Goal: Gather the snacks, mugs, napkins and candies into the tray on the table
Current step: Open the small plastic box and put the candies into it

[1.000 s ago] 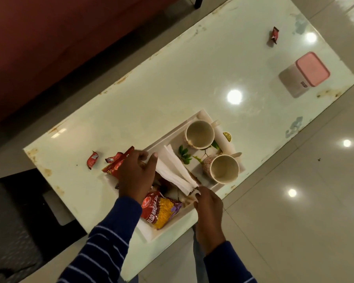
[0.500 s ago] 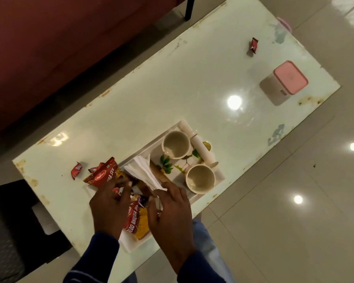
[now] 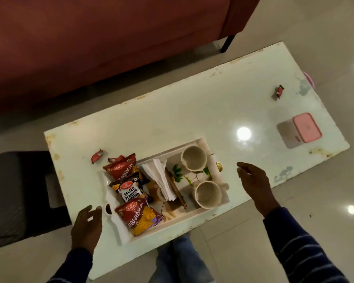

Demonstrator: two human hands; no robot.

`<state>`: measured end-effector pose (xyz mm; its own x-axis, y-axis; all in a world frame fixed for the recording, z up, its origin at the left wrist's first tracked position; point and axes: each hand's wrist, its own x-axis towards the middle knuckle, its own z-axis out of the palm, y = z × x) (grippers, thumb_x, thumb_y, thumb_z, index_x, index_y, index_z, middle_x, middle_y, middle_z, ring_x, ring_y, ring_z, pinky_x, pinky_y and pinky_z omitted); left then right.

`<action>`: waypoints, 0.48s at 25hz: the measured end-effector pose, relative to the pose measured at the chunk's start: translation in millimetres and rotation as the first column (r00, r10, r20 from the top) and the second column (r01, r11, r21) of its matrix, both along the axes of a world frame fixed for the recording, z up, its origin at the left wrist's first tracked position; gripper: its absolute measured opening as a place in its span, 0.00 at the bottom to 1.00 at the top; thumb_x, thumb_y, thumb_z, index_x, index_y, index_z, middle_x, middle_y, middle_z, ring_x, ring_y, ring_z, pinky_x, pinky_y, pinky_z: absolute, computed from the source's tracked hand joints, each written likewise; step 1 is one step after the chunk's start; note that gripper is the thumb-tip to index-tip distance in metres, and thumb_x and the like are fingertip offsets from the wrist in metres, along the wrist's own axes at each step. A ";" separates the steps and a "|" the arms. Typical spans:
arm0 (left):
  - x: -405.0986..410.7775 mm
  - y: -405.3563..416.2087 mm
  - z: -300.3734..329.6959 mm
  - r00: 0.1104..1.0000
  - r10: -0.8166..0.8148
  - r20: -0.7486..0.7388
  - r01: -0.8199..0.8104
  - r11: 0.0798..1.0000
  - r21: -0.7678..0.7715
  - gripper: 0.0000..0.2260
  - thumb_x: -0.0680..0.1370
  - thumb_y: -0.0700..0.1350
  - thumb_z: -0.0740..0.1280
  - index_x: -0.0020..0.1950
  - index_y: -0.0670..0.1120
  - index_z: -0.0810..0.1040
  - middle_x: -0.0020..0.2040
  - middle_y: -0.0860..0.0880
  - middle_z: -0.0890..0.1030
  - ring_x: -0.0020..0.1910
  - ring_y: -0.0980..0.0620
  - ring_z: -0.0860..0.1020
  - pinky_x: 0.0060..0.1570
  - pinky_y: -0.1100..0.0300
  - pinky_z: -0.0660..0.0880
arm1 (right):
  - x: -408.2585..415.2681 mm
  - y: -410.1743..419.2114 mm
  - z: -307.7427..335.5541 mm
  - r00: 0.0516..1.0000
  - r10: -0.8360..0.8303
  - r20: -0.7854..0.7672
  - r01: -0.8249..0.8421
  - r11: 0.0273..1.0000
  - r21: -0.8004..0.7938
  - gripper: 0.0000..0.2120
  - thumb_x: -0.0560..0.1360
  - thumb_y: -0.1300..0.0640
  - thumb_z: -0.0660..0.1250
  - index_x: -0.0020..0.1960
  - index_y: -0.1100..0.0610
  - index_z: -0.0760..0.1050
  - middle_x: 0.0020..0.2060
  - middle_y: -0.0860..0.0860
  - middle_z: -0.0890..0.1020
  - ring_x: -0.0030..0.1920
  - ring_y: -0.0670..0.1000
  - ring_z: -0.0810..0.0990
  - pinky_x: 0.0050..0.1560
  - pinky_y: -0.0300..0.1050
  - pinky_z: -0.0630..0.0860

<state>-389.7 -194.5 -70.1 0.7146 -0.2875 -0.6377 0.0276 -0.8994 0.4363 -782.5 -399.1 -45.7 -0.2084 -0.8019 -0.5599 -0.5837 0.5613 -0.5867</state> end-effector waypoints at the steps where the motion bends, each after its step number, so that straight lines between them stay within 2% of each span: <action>1: 4.6 -0.2 -8.4 0.999 -0.011 -0.049 0.012 1.000 0.004 0.12 0.77 0.57 0.66 0.58 0.54 0.75 0.61 0.47 0.79 0.56 0.43 0.80 0.60 0.40 0.74 | -0.3 -8.3 -13.4 0.998 0.001 0.059 -0.005 0.998 0.066 0.10 0.78 0.56 0.66 0.58 0.50 0.80 0.56 0.53 0.83 0.57 0.55 0.81 0.60 0.54 0.77; 3: 6.9 0.5 -24.9 0.993 -0.048 -0.106 0.047 0.999 -0.012 0.11 0.78 0.57 0.64 0.55 0.53 0.76 0.57 0.46 0.81 0.54 0.44 0.80 0.58 0.41 0.76 | 3.2 -19.3 -34.4 0.995 0.039 0.094 -0.052 0.989 0.138 0.12 0.79 0.56 0.65 0.60 0.50 0.79 0.59 0.54 0.82 0.60 0.57 0.79 0.64 0.58 0.75; 5: 0.6 -5.6 -30.3 0.989 -0.095 -0.118 0.091 0.995 -0.036 0.10 0.80 0.53 0.61 0.54 0.49 0.77 0.53 0.44 0.81 0.54 0.42 0.78 0.57 0.42 0.75 | 9.8 -30.9 -46.3 0.994 0.080 0.079 -0.093 0.981 0.170 0.13 0.79 0.58 0.63 0.62 0.54 0.78 0.59 0.55 0.81 0.59 0.57 0.79 0.63 0.57 0.76; 9: -6.8 -9.9 -28.8 0.986 -0.032 -0.161 0.021 0.997 -0.071 0.07 0.82 0.49 0.59 0.55 0.48 0.74 0.54 0.44 0.78 0.54 0.42 0.77 0.56 0.43 0.76 | 26.7 -37.6 -52.3 0.987 0.022 0.158 -0.062 0.967 0.248 0.13 0.79 0.62 0.62 0.60 0.58 0.80 0.46 0.57 0.83 0.46 0.56 0.81 0.51 0.55 0.80; 12: -12.0 -11.6 -26.8 0.975 0.048 -0.219 -0.067 0.994 -0.081 0.06 0.83 0.47 0.59 0.58 0.49 0.71 0.54 0.46 0.74 0.53 0.44 0.74 0.54 0.43 0.76 | 30.9 -38.4 -53.2 0.972 0.054 0.227 -0.119 0.952 0.281 0.12 0.80 0.62 0.61 0.57 0.59 0.81 0.44 0.60 0.81 0.43 0.56 0.81 0.49 0.58 0.82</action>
